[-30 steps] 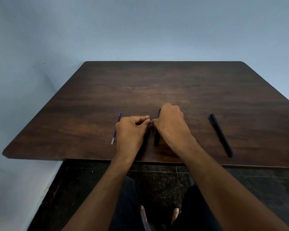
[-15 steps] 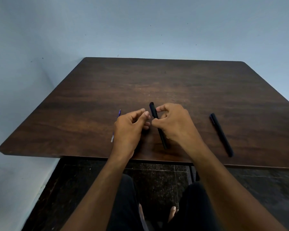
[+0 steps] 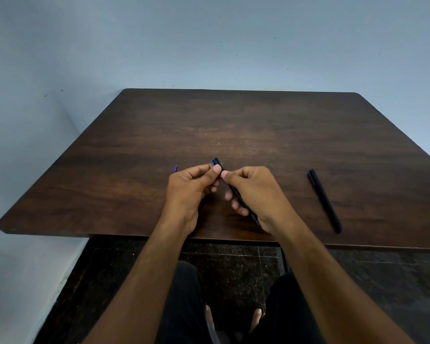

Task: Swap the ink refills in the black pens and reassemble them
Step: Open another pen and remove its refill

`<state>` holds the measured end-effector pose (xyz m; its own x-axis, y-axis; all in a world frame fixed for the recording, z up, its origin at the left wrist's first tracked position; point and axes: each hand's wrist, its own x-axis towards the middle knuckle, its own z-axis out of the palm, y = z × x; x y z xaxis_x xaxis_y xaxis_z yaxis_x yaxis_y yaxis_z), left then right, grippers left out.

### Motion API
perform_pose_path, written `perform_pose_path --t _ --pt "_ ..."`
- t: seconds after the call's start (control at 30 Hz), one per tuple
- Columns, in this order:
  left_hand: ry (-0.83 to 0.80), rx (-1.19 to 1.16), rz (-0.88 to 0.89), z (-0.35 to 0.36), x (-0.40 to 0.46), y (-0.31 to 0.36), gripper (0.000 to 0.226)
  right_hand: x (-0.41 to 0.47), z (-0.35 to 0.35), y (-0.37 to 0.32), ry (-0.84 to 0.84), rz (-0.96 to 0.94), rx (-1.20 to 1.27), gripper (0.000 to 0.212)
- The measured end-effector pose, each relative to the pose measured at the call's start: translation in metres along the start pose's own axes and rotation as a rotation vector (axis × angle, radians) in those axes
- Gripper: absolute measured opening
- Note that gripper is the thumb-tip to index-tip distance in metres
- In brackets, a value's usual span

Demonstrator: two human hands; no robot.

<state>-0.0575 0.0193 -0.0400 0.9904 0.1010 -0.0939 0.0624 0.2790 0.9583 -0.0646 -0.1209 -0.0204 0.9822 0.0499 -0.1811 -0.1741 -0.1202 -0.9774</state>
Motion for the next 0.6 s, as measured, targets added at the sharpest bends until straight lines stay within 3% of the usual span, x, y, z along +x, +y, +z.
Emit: perform_pose_path --t 0.37,0.6 --pt "0.043 -0.007 -0.012 0.009 0.000 0.006 0.009 0.002 0.002 0.011 0.157 -0.271 -0.181 0.033" --pt "0.055 -0.010 -0.036 0.010 -0.002 0.006 0.014 0.006 0.001 0.013 0.182 -0.266 -0.264 0.039"
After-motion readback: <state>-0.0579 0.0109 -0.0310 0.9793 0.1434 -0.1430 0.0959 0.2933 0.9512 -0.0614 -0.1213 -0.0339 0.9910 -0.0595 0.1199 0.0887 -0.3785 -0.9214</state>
